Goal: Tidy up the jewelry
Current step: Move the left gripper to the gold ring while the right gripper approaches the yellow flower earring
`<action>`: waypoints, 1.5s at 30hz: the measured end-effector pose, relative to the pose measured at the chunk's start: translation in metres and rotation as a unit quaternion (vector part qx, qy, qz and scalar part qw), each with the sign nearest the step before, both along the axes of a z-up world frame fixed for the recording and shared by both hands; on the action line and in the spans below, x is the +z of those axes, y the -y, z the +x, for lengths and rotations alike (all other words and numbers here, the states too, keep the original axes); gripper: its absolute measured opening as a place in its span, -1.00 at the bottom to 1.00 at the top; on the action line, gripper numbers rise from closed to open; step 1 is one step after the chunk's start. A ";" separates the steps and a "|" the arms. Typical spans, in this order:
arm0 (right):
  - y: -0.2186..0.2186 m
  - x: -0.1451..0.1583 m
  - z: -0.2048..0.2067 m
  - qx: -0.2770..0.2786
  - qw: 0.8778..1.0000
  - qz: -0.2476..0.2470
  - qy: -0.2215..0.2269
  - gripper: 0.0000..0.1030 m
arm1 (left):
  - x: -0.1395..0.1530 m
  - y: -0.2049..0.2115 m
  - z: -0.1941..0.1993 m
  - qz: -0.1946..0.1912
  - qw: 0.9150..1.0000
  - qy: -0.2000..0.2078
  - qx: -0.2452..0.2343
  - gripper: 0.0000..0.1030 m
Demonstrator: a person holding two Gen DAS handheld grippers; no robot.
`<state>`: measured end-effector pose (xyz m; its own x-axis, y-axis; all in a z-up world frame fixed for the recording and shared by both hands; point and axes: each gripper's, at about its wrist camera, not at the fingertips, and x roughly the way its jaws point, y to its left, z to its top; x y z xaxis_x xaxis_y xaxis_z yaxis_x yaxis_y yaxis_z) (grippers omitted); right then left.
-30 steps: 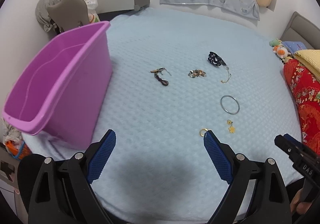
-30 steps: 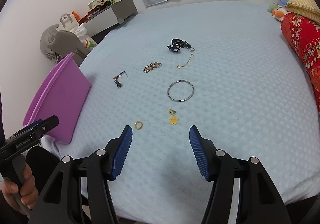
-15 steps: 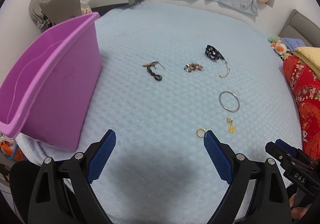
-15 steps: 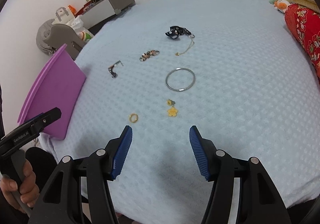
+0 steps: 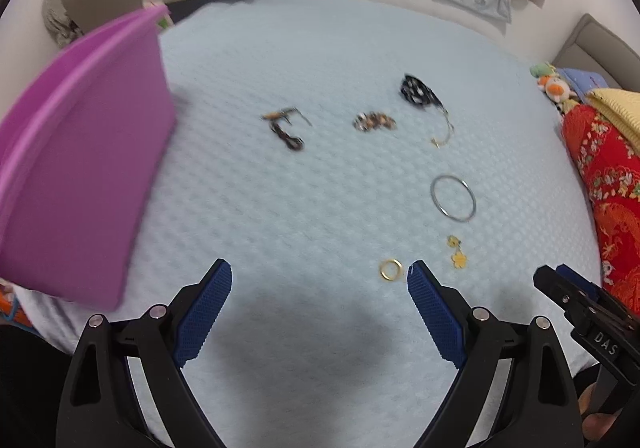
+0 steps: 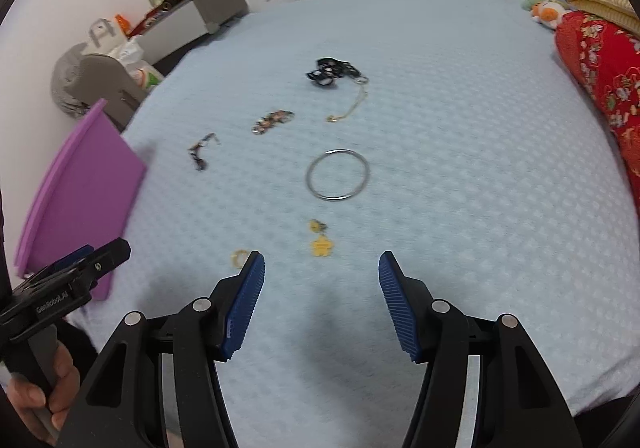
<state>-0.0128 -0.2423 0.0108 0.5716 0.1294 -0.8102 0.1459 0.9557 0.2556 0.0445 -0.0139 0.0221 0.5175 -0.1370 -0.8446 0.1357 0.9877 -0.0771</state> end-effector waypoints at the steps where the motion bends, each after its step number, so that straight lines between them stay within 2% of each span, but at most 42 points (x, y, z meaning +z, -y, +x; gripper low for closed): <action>1: -0.001 -0.004 0.003 0.000 1.000 -0.001 -0.006 0.11 | -0.004 0.001 0.003 0.002 1.000 -0.002 -0.002 0.71; 6: -0.007 -0.025 0.019 0.009 0.999 0.003 -0.035 0.11 | -0.030 0.013 0.014 0.007 1.000 -0.014 -0.019 0.71; 17: -0.003 -0.062 0.040 0.008 0.999 -0.017 -0.035 0.11 | -0.086 0.027 0.030 0.031 0.999 -0.037 -0.019 0.71; 29: -0.014 -0.088 0.061 0.042 0.997 -0.059 -0.030 0.10 | -0.104 0.046 0.037 0.031 0.999 -0.016 -0.036 0.71; 40: -0.019 -0.101 0.067 0.050 0.995 -0.083 -0.028 0.01 | -0.112 0.049 0.036 0.033 0.999 0.007 -0.025 0.71; 45: -0.018 -0.098 0.066 0.052 0.995 -0.078 -0.025 0.01 | -0.105 0.040 0.028 0.010 1.000 0.007 -0.027 0.70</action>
